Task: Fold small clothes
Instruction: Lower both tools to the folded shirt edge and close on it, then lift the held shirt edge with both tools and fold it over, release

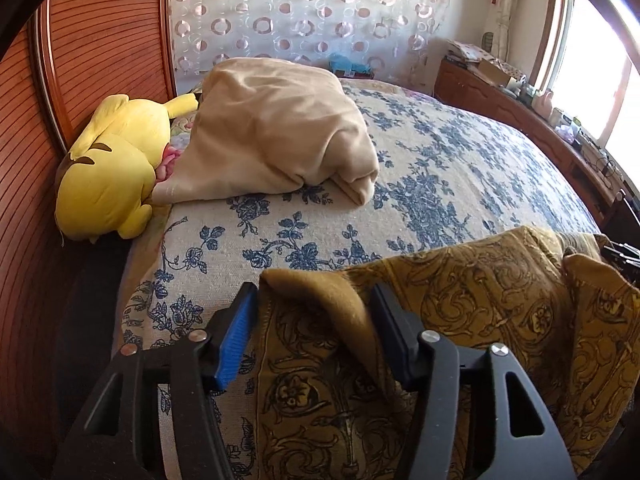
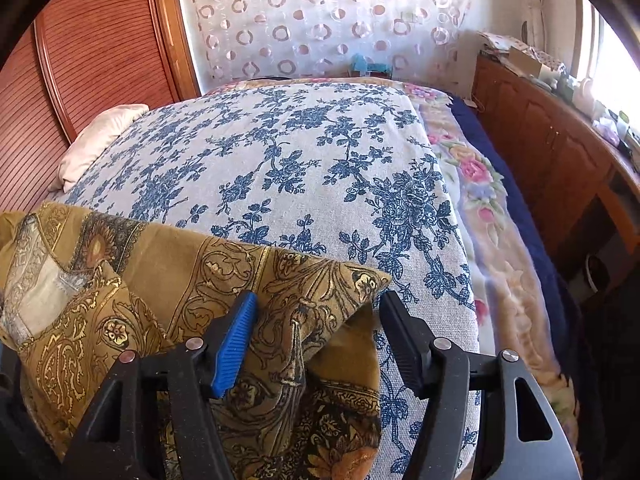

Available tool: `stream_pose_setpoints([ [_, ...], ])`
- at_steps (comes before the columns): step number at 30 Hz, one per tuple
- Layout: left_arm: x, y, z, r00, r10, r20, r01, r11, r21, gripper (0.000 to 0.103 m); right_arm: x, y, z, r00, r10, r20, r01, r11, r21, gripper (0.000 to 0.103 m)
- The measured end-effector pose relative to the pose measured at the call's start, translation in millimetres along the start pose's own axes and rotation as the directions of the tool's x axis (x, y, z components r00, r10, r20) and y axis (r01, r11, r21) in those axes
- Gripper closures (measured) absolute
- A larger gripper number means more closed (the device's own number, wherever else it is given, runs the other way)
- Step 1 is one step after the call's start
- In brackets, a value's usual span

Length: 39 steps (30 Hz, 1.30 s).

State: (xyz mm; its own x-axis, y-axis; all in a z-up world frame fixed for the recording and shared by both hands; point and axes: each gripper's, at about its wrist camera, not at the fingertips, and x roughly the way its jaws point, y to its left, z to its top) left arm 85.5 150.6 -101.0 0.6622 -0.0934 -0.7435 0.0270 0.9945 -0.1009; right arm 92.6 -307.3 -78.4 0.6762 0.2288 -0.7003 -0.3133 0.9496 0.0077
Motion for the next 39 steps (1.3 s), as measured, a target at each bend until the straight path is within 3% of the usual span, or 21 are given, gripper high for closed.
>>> stream_pose_setpoints([
  [3,-1.7,2.0,-0.3,0.999,-0.042,-0.003,0.042,0.999,-0.017,0.069,-0.5,0.7,-1.3,1.0,0.007,0.003,-0.007,1.0,-0.015,0.043],
  [6,-7.3,-1.4,-2.1,0.998,-0.059,-0.002,0.059,0.998,-0.012,0.086,-3.5,2.6,-4.1,0.999,0.042,0.012,-0.041,0.999,-0.028,0.064],
  [7,-9.7,-3.4,-3.0,0.998,-0.062,0.0,0.062,0.998,-0.005,0.088,-5.1,3.4,-5.6,0.998,0.068,0.013,-0.068,0.997,-0.028,0.079],
  [8,-13.9,-5.8,-4.4,0.997,-0.073,0.007,0.073,0.997,0.002,0.092,-6.4,4.4,-7.2,0.995,0.101,0.01,-0.101,0.995,-0.026,0.088],
  [10,-23.6,-10.4,-7.0,0.996,-0.088,0.016,0.087,0.996,0.018,0.094,-11.4,7.1,-10.9,0.994,0.109,0.019,-0.108,0.993,-0.041,0.092],
  [15,-74.0,-18.8,-6.5,0.988,-0.123,0.095,0.117,0.991,0.062,0.095,-50.7,6.9,-18.4,0.98,0.17,0.107,-0.166,0.985,-0.042,0.094],
  [20,-140.0,-32.5,-0.2,0.966,-0.156,0.205,0.135,0.984,0.115,0.096,-115.2,4.9,-24.3,0.955,0.202,0.217,-0.192,0.979,-0.069,0.095],
  [23,-176.9,-40.0,7.8,0.941,-0.18,0.286,0.148,0.98,0.13,0.096,-158.4,2.4,-21.5,0.933,0.216,0.289,-0.198,0.976,-0.092,0.095],
  [26,-216.5,-47.1,21.3,0.9,-0.215,0.38,0.169,0.974,0.152,0.096,-204.9,2.2,-14.6,0.902,0.229,0.367,-0.196,0.973,-0.125,0.095],
  [28,-237.6,-48.2,35.2,0.87,-0.244,0.428,0.19,0.968,0.166,0.096,-236.5,-2.4,-6.7,0.869,0.25,0.428,-0.21,0.968,-0.138,0.095],
  [30,-253.4,-49.9,54.0,0.847,-0.259,0.465,0.193,0.964,0.184,0.096,-267.0,-9.6,6.6,0.834,0.276,0.478,-0.228,0.961,-0.156,0.095],
  [33,-265.6,-52.8,95.9,0.827,-0.237,0.51,0.149,0.967,0.208,0.096,-297.3,-14.9,35.8,0.808,0.265,0.526,-0.18,0.961,-0.208,0.095],
  [35,-262.7,-55.3,130.7,0.82,-0.221,0.528,0.125,0.969,0.212,0.096,-305.9,-18.4,69.8,0.803,0.229,0.55,-0.123,0.967,-0.224,0.095],
  [37,-245.6,-57.0,168.0,0.829,-0.178,0.53,0.08,0.976,0.203,0.096,-297.4,-19.0,107.7,0.809,0.191,0.556,-0.078,0.972,-0.221,0.095],
  [39,-210.2,-57.0,201.8,0.84,-0.12,0.529,0.028,0.983,0.18,0.096,-266.6,-15.1,146.4,0.839,0.12,0.531,-0.018,0.981,-0.194,0.095],
])
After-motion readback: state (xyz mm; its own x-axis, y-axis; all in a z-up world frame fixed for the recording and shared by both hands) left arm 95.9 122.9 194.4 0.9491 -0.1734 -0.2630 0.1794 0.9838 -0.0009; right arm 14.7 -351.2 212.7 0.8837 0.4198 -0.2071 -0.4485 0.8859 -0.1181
